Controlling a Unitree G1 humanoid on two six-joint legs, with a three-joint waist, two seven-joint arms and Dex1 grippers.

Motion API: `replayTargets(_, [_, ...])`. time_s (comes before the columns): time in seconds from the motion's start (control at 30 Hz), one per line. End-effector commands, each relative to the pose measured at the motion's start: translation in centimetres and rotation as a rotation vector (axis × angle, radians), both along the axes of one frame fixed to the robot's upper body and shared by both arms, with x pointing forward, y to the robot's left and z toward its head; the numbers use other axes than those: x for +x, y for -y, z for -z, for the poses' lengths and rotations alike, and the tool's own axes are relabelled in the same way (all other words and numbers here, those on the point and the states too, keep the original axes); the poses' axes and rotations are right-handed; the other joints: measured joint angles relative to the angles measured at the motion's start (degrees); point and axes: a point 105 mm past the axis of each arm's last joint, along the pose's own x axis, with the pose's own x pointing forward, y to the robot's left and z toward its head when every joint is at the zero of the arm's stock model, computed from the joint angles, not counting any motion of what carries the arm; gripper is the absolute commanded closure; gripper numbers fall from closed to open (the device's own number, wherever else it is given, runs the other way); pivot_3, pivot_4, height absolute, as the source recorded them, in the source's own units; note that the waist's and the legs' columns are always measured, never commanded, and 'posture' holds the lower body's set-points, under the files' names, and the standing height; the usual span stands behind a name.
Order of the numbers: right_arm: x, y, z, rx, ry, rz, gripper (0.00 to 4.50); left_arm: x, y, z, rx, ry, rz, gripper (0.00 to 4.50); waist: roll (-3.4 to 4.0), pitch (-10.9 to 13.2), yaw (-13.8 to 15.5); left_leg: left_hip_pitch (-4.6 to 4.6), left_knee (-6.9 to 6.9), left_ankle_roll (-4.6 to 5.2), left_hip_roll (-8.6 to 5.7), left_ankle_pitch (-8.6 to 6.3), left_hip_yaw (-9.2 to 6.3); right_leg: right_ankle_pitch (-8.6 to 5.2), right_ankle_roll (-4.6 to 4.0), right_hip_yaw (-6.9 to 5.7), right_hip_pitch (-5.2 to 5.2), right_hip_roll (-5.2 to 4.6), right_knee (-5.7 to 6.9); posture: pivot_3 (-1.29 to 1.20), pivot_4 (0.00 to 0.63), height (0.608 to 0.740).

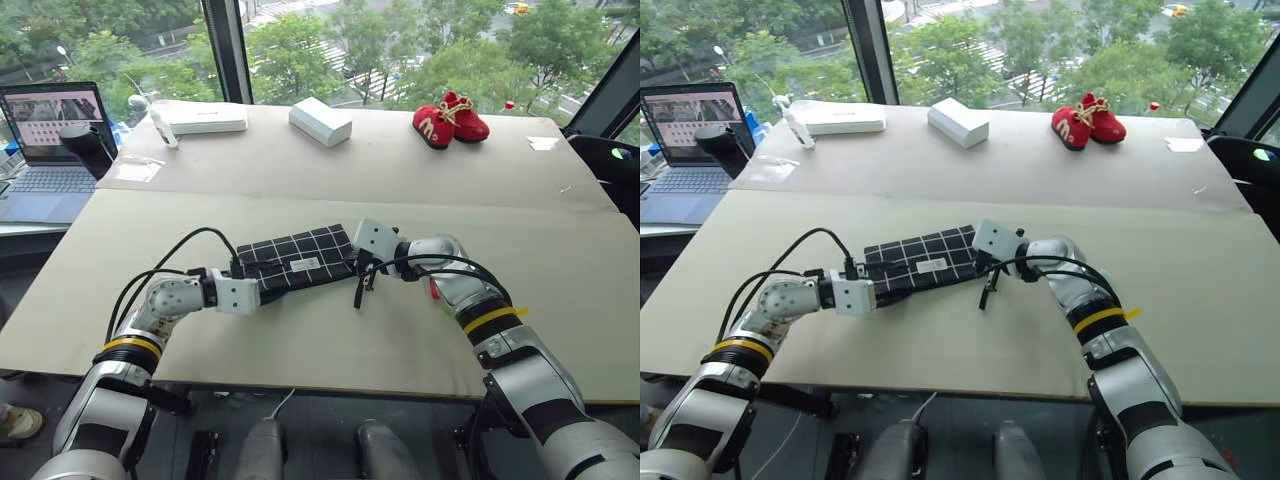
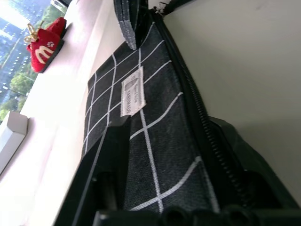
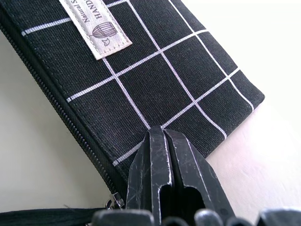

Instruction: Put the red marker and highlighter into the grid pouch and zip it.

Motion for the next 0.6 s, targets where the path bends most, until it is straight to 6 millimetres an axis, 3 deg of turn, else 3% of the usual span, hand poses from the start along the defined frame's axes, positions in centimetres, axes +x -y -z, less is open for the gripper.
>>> replayTargets(0.03, [0.0, 0.9, 1.1, -0.02, -0.039, 0.039, 4.5, -0.5, 0.1, -0.5, -0.021, -0.007, 0.021, 3.76, 0.0, 0.0, 0.0, 0.0, 0.0, 0.0, 0.0, 0.0, 0.0, 0.0, 0.0, 0.0, 0.0, 0.0, 0.0, 0.0, 0.15, 0.729])
replayTargets(0.1, [0.0, 0.8, 1.2, -0.02, -0.041, 0.039, 4.5, -0.6, 0.1, -0.5, -0.029, -0.018, 0.016, 4.38, 0.0, 0.0, -0.04, 0.0, 0.0, 0.0, 0.0, 0.0, 0.0, 0.0, 0.0, 0.0, 0.01, 0.0, 0.0, 0.0, 0.15, 0.729])
replayTargets(0.27, [0.6, 0.7, 0.7, 0.03, -0.04, 0.078, 4.5, -0.2, -0.3, -0.8, -0.072, -0.031, -0.051, 4.44, 0.0, 0.0, -0.31, 0.01, 0.0, 0.0, 0.01, 0.0, 0.0, 0.0, 0.0, 0.01, 0.0, 0.01, -0.01, 0.0, 0.15, 0.729])
replayTargets(0.4, [1.2, 0.5, -2.7, 0.304, -0.1, 0.129, 3.37, 0.0, -0.4, -1.8, -0.128, -0.022, -0.096, 4.5, 0.0, 0.0, -0.37, 0.0, 0.0, 0.0, 0.02, 0.0, -0.01, 0.0, -0.01, 0.01, -0.01, 0.02, 0.01, 0.0, 0.15, 0.729])
replayTargets(0.6, [1.0, 2.7, -6.2, 0.451, -0.166, 0.144, 1.37, 0.6, 0.0, -3.8, -0.271, -0.022, -0.173, 4.5, 0.02, 0.04, -0.33, -0.18, 0.0, 0.0, 0.02, 0.0, -0.03, 0.01, -0.02, 0.0, -0.17, 0.01, 0.0, 0.0, 0.15, 0.729])
